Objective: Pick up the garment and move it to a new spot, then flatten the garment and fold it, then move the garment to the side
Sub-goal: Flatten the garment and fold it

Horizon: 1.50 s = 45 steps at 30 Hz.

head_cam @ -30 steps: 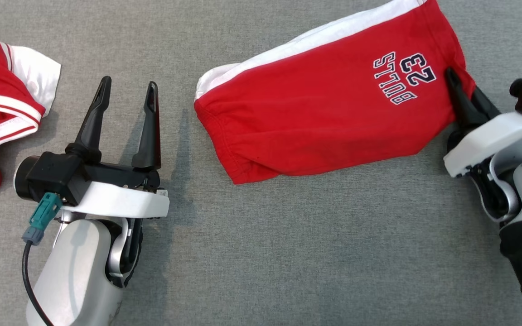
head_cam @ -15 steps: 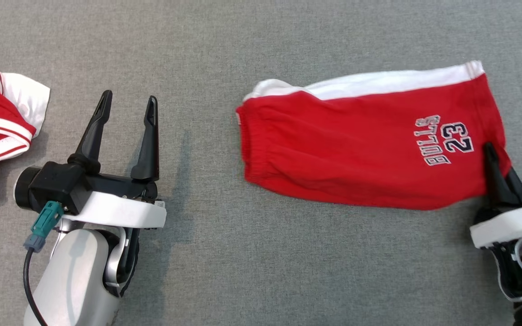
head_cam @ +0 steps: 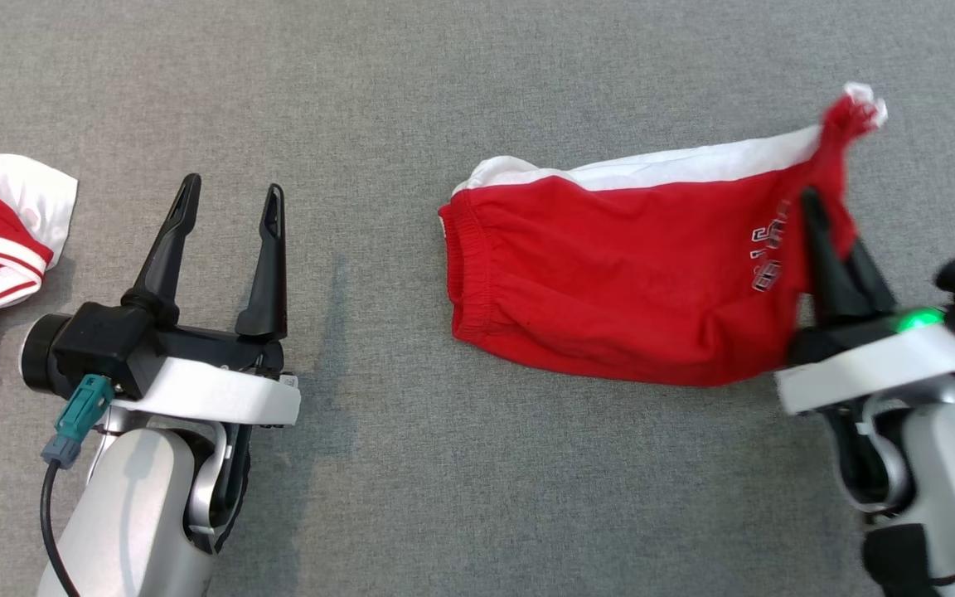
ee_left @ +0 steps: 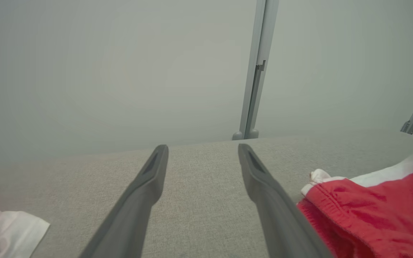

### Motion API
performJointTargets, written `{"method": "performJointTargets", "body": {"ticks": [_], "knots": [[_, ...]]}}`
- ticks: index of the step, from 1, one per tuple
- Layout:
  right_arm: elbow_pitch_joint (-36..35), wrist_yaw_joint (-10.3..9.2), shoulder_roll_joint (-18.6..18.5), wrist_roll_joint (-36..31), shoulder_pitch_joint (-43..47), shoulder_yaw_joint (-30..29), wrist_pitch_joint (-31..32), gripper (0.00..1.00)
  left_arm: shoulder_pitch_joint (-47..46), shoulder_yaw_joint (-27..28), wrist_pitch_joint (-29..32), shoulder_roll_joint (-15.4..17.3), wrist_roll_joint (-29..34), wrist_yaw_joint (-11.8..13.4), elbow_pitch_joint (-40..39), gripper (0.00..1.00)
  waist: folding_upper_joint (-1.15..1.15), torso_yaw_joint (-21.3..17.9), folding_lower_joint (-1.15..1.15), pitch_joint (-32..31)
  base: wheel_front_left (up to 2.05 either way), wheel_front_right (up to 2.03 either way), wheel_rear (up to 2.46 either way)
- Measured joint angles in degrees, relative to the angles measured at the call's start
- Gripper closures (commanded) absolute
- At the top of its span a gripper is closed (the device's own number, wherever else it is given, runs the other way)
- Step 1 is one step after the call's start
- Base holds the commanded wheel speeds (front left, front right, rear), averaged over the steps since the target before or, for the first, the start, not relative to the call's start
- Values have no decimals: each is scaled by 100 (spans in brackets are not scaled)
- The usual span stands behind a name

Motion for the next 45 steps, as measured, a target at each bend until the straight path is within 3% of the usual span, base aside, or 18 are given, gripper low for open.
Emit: {"method": "performJointTargets", "body": {"ticks": [9, 14, 18, 19, 20, 21, 27, 32, 45], "knots": [[-667, 0, 442, -34, -616, 1864, 522, 100, -2, -120, 19, -70, -23, 15, 20, 0, 0, 117, 0, -57, 0, 0, 0], [-164, 0, 560, 115, -779, 2636, 642, 100, -8, -160, -14, -126, -69, -26, 116, 0, 0, 269, 0, -32, 0, 0, 0], [401, 0, 593, 229, -856, 2916, 632, 100, -16, -198, -41, -167, -85, -29, 165, 0, 0, 368, 0, 13, 0, 0, 0], [478, 0, 594, 232, -875, 2945, 579, 79, -16, -197, -41, -170, -85, -29, 168, 0, 0, 380, 0, 22, 0, 0, 0], [584, 0, 599, 272, -928, 3011, 482, 16, -17, -196, -51, -176, -85, -29, 180, 0, 0, 388, 0, 36, 0, 0, 0], [602, 0, 604, 307, -947, 3049, 436, 0, -17, -191, -65, -176, -90, -27, 196, 0, 0, 383, 0, 35, 0, 0, 0], [350, 0, 604, 366, -947, 3259, 102, 0, -5, -168, -67, -162, -151, -27, 265, 0, 0, 294, 0, -56, 0, 0, 0], [-123, 0, 410, 288, -651, 2775, -156, 0, 40, -134, -71, -92, -121, 37, 293, 0, 0, 190, 0, -229, 0, 0, 0], [-849, 0, -21, -494, 624, -161, 44, 0, 561, -9, 35, 140, -116, 276, 97, 0, 0, -26, 0, -893, 0, 0, 0]]}}
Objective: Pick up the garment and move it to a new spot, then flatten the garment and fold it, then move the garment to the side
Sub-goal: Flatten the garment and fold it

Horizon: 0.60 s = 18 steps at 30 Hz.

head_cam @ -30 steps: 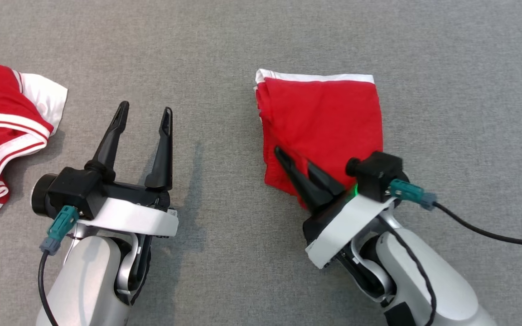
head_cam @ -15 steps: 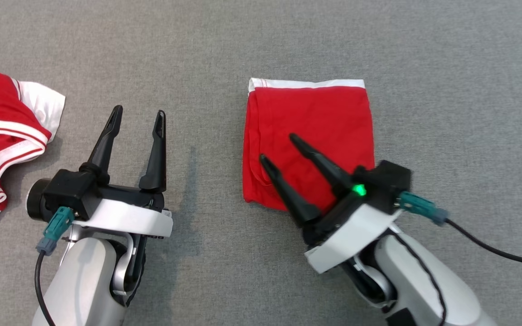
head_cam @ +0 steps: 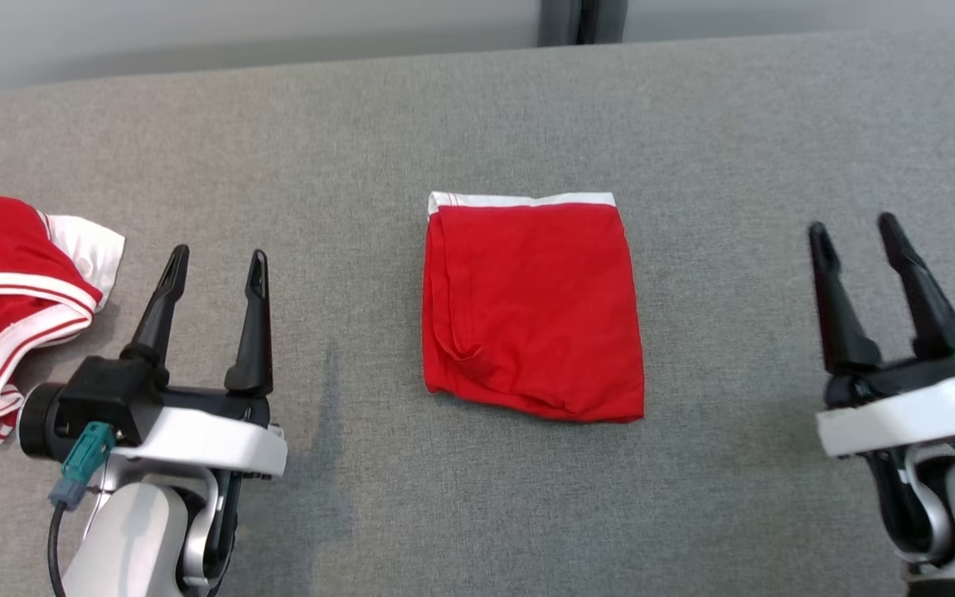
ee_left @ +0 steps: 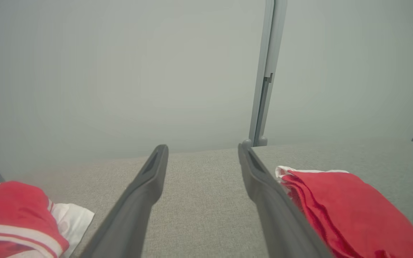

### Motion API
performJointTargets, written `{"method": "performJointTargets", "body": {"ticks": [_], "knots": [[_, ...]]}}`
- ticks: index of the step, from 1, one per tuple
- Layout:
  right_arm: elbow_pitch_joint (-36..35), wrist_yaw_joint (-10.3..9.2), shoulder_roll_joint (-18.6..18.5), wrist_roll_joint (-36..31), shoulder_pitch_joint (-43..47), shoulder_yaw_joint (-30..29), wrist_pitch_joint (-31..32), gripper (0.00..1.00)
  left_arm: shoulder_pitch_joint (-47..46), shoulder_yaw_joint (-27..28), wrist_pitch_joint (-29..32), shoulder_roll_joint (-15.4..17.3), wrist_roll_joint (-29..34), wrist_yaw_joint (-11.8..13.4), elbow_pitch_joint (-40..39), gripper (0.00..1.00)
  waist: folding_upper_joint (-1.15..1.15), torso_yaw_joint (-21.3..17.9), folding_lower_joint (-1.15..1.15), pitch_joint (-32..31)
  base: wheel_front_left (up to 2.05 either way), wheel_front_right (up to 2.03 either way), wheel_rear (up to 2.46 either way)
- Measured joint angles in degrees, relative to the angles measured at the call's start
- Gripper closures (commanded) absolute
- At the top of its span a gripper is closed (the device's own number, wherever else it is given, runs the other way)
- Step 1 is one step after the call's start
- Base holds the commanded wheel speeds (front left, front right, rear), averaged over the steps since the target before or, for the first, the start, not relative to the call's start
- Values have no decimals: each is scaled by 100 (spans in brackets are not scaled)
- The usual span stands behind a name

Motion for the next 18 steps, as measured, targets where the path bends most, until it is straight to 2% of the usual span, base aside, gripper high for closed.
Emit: {"method": "performJointTargets", "body": {"ticks": [5, 18], "knots": [[-22, 0, -38, -104, 392, -396, 219, 0, 333, -22, 113, 93, 2, 60, -205, 0, 0, -5, 0, -303, 0, 0, 0], [-316, 0, 31, -215, 1124, -539, 643, 0, 1216, -75, 453, 233, -125, 230, -645, 0, 0, 39, 0, -997, 0, 0, 0]]}}
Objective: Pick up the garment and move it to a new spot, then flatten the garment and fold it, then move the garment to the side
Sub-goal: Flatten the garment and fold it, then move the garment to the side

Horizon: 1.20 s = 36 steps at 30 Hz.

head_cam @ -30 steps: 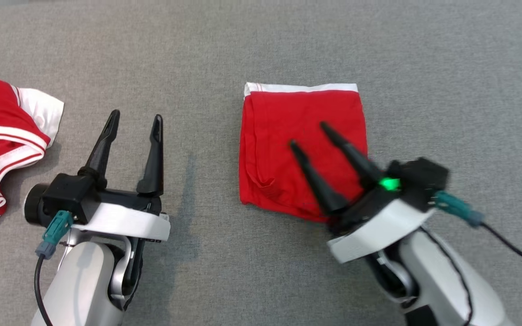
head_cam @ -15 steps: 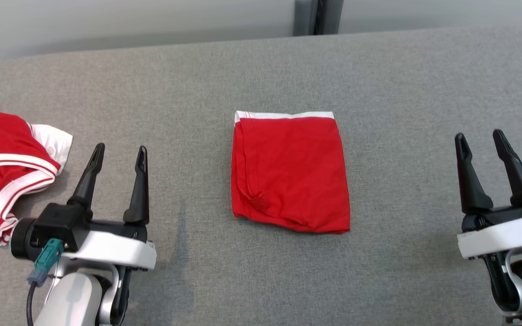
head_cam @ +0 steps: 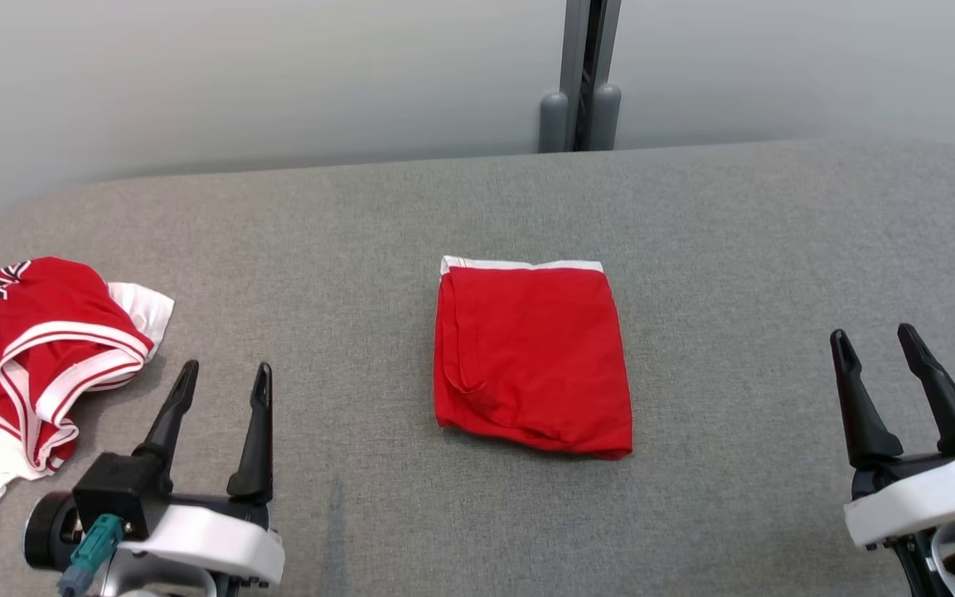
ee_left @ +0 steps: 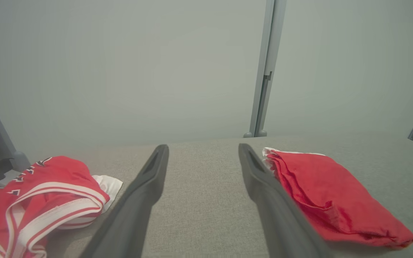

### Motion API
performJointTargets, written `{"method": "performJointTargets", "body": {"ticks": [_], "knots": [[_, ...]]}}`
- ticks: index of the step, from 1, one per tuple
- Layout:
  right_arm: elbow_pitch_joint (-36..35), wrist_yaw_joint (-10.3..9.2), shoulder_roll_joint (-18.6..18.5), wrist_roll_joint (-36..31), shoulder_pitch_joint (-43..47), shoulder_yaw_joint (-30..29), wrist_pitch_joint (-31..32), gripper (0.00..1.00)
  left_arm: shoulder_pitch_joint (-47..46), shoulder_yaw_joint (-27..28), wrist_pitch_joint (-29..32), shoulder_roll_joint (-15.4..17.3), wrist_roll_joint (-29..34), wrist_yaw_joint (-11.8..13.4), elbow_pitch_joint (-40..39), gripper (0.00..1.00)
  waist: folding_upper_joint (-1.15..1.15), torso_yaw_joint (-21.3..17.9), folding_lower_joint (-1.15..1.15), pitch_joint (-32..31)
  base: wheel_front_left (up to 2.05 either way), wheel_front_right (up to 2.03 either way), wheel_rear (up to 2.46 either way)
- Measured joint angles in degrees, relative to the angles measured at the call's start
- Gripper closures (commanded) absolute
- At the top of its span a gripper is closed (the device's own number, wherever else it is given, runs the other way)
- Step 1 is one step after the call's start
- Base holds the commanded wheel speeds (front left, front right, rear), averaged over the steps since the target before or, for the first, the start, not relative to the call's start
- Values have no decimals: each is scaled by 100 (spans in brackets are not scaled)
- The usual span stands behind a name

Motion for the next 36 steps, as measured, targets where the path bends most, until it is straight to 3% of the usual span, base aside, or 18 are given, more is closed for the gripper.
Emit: {"method": "performJointTargets", "body": {"ticks": [15, 36], "knots": [[-584, 0, 56, -186, 574, -219, 538, 0, 393, -5, 60, 99, -14, 122, -94, 0, 0, 17, 0, -382, 0, 0, 0], [-643, 0, 142, -234, 594, -247, 573, 0, 326, -27, 27, 155, -65, 131, -51, 0, 0, 40, 0, -302, 0, 0, 0]]}}
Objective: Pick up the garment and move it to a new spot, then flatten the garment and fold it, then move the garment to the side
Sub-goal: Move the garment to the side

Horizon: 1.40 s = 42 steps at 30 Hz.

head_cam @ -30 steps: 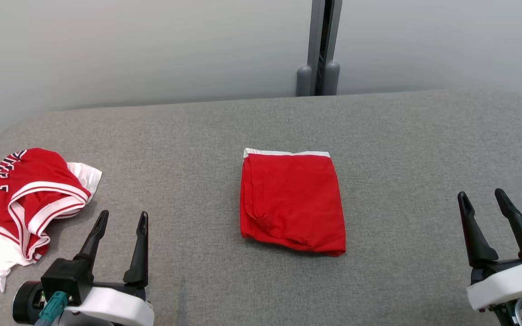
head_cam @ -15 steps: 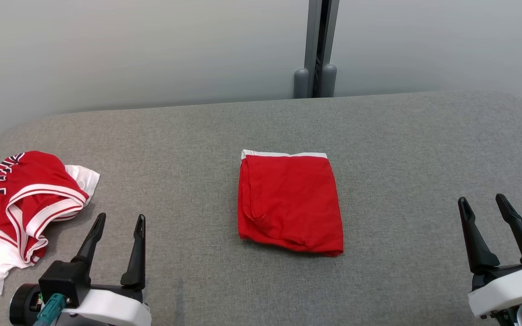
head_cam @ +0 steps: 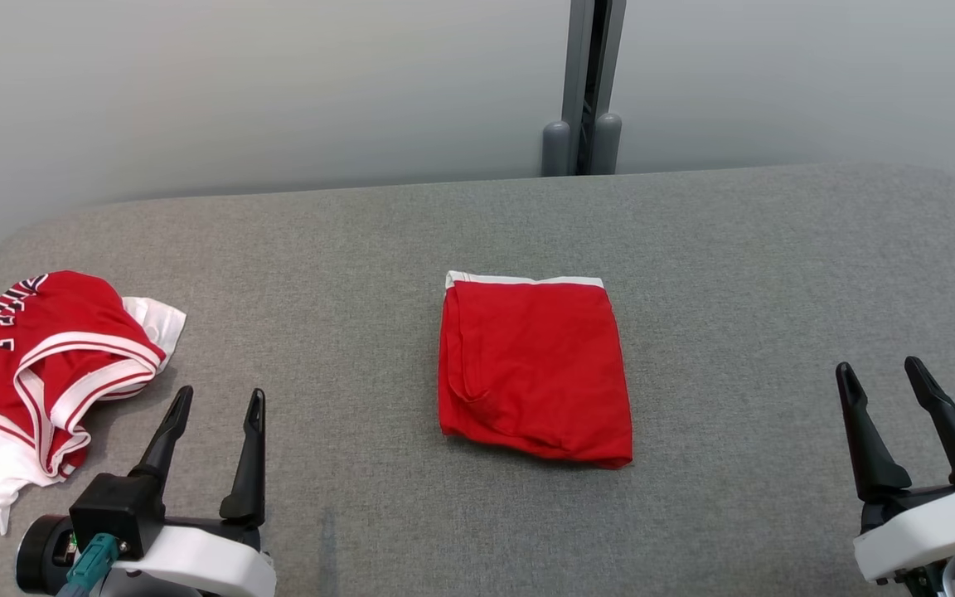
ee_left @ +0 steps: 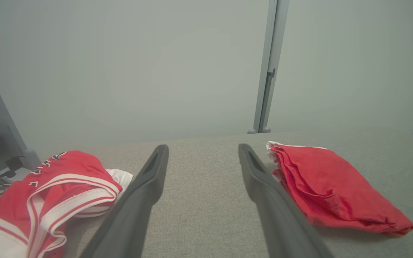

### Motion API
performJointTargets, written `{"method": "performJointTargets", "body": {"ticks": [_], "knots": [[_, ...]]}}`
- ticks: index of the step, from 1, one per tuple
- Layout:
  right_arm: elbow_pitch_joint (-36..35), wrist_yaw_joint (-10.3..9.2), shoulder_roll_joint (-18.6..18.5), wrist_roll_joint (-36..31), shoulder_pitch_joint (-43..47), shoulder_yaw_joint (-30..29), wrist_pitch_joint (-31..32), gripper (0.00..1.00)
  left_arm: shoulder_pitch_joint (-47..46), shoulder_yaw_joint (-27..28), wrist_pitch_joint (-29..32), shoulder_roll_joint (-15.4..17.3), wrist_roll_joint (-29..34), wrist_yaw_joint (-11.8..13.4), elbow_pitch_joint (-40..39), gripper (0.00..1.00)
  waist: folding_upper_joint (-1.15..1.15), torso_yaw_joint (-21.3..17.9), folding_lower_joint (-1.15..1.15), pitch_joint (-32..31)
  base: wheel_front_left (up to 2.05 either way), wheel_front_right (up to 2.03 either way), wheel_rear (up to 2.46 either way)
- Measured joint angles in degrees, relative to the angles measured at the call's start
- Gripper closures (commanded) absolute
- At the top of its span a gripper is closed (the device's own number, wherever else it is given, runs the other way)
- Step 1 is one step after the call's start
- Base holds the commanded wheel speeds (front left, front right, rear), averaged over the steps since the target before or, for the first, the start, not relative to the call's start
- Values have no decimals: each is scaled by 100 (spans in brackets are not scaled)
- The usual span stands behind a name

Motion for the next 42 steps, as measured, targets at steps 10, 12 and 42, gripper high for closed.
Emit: {"method": "performJointTargets", "body": {"ticks": [10, 12, 42], "knots": [[11, 0, -16, 0, -30, -7, 11, 0, -37, -24, -22, 19, -2, 43, -60, 0, 0, 27, 0, 99, 0, 0, 0], [15, 0, -43, 1, -210, 60, 70, 0, -261, -21, -51, 26, 0, 42, -142, 0, 0, 51, 0, 313, 0, 0, 0], [2169, 1, -538, 661, -2409, 1514, 207, 100, -1626, -197, -639, -659, 90, -389, 471, 0, 0, 1296, 0, 2426, 0, 0, 0]]}}
